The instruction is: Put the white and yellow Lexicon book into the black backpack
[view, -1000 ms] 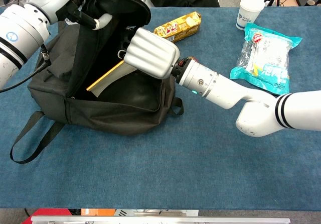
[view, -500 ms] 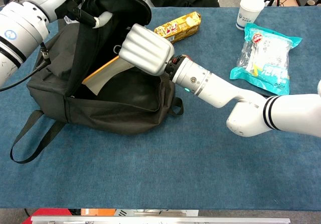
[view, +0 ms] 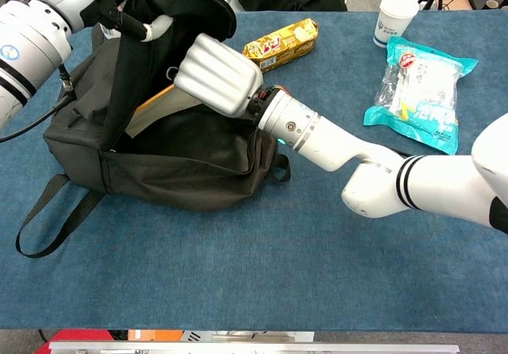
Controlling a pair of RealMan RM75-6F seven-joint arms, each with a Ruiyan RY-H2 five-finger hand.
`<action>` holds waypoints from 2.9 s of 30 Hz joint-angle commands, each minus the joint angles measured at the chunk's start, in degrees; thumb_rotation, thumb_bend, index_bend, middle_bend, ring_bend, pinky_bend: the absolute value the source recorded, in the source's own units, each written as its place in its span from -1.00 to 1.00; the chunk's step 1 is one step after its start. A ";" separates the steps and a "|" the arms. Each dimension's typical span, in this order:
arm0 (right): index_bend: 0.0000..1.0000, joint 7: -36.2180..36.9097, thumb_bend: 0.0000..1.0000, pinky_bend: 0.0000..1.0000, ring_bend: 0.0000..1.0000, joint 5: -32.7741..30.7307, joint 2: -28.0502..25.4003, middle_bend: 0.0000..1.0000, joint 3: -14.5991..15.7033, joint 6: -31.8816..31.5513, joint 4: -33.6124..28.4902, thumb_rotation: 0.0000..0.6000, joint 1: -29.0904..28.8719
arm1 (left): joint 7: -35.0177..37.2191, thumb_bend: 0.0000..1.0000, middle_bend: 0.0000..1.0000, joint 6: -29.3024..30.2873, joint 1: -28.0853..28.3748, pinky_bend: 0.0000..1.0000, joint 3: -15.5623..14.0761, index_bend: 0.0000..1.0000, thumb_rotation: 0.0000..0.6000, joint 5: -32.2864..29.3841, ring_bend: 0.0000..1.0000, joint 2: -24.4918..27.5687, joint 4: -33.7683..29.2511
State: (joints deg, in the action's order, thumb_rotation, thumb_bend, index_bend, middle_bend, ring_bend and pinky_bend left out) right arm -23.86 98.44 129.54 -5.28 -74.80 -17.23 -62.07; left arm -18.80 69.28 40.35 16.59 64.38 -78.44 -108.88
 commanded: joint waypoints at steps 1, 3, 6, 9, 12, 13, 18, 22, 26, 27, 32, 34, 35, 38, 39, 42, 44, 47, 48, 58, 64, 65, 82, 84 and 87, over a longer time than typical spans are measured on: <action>0.83 0.43 -0.19 0.41 0.20 -0.38 0.47 0.43 0.35 0.59 0.40 1.00 0.09 | 0.14 -0.17 0.50 0.16 -0.14 1.00 -0.04 0.30 1.00 0.09 0.57 0.21 -0.09; 0.83 0.55 -0.20 0.41 0.20 -0.46 0.47 0.42 0.57 0.74 0.29 1.00 0.24 | 0.18 -0.17 0.50 0.18 -0.19 1.00 -0.08 0.30 1.00 0.08 0.57 0.33 -0.14; 0.83 1.02 -0.23 0.41 0.19 -0.72 0.47 0.40 1.16 1.29 -0.24 1.00 1.03 | 0.35 -0.17 0.50 0.14 -0.24 1.00 -0.16 0.30 1.00 0.18 0.57 0.55 -0.28; 0.83 1.45 -0.30 0.40 0.15 -1.23 0.47 0.34 1.54 2.12 -0.98 1.00 1.94 | 0.60 -0.17 0.50 0.08 -0.35 1.00 -0.43 0.30 1.00 0.61 0.57 0.77 -0.44; 0.75 2.20 -0.38 0.36 0.11 -1.76 0.37 0.28 1.69 2.89 -1.75 1.00 2.54 | 0.78 -0.17 0.50 -0.06 -0.41 1.00 -0.62 0.30 1.00 0.73 0.57 0.93 -0.47; 0.64 2.44 -0.41 0.34 0.08 -1.92 0.21 0.23 1.73 3.08 -2.14 1.00 2.70 | 0.95 -0.17 0.50 -0.19 -0.43 1.00 -0.65 0.30 1.00 0.64 0.56 1.03 -0.53; -0.03 3.34 -0.58 0.20 -0.11 -2.77 -0.72 -0.02 1.37 3.67 -4.29 1.00 2.97 | 1.35 -0.17 0.50 -0.36 -0.48 1.00 -0.60 0.30 1.00 0.49 0.56 1.39 -0.62; -0.46 3.67 -0.72 0.14 -0.22 -3.13 -1.77 -0.16 0.96 3.24 -6.04 1.00 2.78 | 1.75 -0.17 0.50 -0.47 -0.60 1.00 -0.63 0.30 1.00 0.31 0.56 1.67 -0.75; -0.69 3.97 -0.82 0.09 -0.28 -3.68 -2.72 -0.22 0.25 2.77 -7.88 1.00 2.65 | 1.90 -0.17 0.50 -0.63 -0.60 1.00 -0.84 0.30 1.00 0.75 0.56 1.88 -0.55; -0.72 4.04 -0.84 0.09 -0.29 -3.84 -3.09 -0.23 0.07 2.77 -8.47 1.00 2.66 | 1.96 -0.17 0.50 -0.70 -0.61 1.00 -0.92 0.30 1.00 0.79 0.56 1.91 -0.57; -0.84 4.45 -0.91 0.06 -0.33 -4.45 -4.75 -0.29 -0.08 3.35 -11.21 1.00 3.39 | 2.01 -0.17 0.50 -0.60 -0.68 1.00 -1.02 0.29 1.00 1.01 0.56 2.06 -0.72; -0.84 5.24 -0.91 0.06 -0.33 -4.70 -5.84 -0.30 -0.01 3.84 -13.17 1.00 3.83 | 2.00 -0.17 0.50 -0.60 -0.70 1.00 -1.06 0.29 1.00 1.03 0.56 2.13 -0.74; -0.84 5.37 -0.91 0.06 -0.33 -4.75 -6.41 -0.30 0.11 4.10 -14.06 1.00 4.06 | 1.96 -0.17 0.50 -0.63 -0.70 1.00 -1.10 0.29 1.00 1.02 0.56 2.19 -0.77; -0.84 5.68 -0.91 0.06 -0.33 -5.16 -8.69 -0.30 0.67 5.68 -17.71 1.00 5.12 | 1.86 -0.17 0.49 -0.69 -0.75 1.00 -1.21 0.29 1.00 1.02 0.56 2.40 -0.84; -0.84 5.66 -0.91 0.06 -0.33 -5.27 -9.48 -0.30 0.86 6.09 -18.99 1.00 5.50 | 1.87 -0.17 0.49 -0.71 -0.77 1.00 -1.23 0.29 1.00 0.98 0.56 2.46 -0.87; -0.78 4.88 -0.91 0.06 -0.33 -5.40 -12.51 -0.30 1.94 7.26 -23.69 1.00 7.07 | 1.91 -0.17 0.49 -0.69 -0.88 1.00 -1.31 0.29 1.00 0.91 0.55 2.68 -0.93; -0.68 4.11 -0.91 0.06 -0.33 -5.47 -13.83 -0.29 2.36 7.70 -25.85 1.00 7.80 | 1.96 -0.17 0.49 -0.73 -0.90 1.00 -1.33 0.29 1.00 0.86 0.55 2.73 -0.85; -0.51 2.34 -0.91 0.08 -0.33 -5.60 -14.90 -0.25 2.51 8.08 -28.03 1.00 8.56 | 1.87 -0.17 0.49 -0.83 -0.88 1.00 -1.46 0.29 1.00 0.77 0.55 2.65 -0.63; -0.47 1.64 -0.91 0.11 -0.32 -5.51 -14.98 -0.23 2.46 7.87 -28.26 1.00 8.75 | 1.80 -0.17 0.49 -0.86 -0.88 1.00 -1.54 0.29 1.00 0.74 0.55 2.60 -0.61; -0.19 0.05 -0.91 0.90 0.20 -7.61 -13.05 0.07 0.69 9.12 -27.39 1.00 10.17 | 1.40 -0.17 0.49 -0.45 -1.00 1.00 -1.69 0.29 1.00 0.75 0.55 2.31 -0.49; -0.06 1.24 -0.89 1.00 0.34 -9.71 -9.89 0.14 -2.38 9.63 -25.03 1.00 9.44 | 0.91 -0.17 0.49 -0.22 -1.04 1.00 -1.82 0.29 1.00 0.73 0.55 2.14 -0.58; -0.03 1.48 -0.87 1.00 0.36 -9.93 -9.42 0.16 -2.85 9.57 -24.69 1.00 9.24 | 0.82 -0.17 0.49 -0.19 -1.05 1.00 -1.85 0.29 1.00 0.72 0.55 2.12 -0.57; 0.16 4.41 -0.71 1.00 0.44 -9.87 -6.79 0.24 -3.21 9.98 -24.19 1.00 8.61 | -0.09 -0.17 0.49 0.36 -1.19 1.00 -1.88 0.29 1.00 0.62 0.55 1.97 -1.14; 0.05 5.40 -0.72 0.88 0.27 -10.13 -8.11 0.13 -2.98 10.93 -26.02 1.00 8.96 | -0.20 -0.17 0.49 0.34 -1.17 1.00 -1.86 0.29 1.00 0.56 0.55 1.99 -1.11; -0.33 6.05 -0.73 0.53 0.00 -10.60 -10.91 -0.07 -2.86 12.10 -30.30 1.00 9.55 | -0.27 -0.17 0.49 0.33 -1.08 1.00 -1.68 0.29 1.00 0.33 0.55 1.94 -1.13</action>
State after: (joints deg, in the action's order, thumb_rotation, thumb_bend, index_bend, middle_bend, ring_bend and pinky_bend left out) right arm -18.59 88.24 120.60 -8.36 -63.76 -44.85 -53.08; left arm -19.07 69.60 39.26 14.91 64.70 -76.50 -110.01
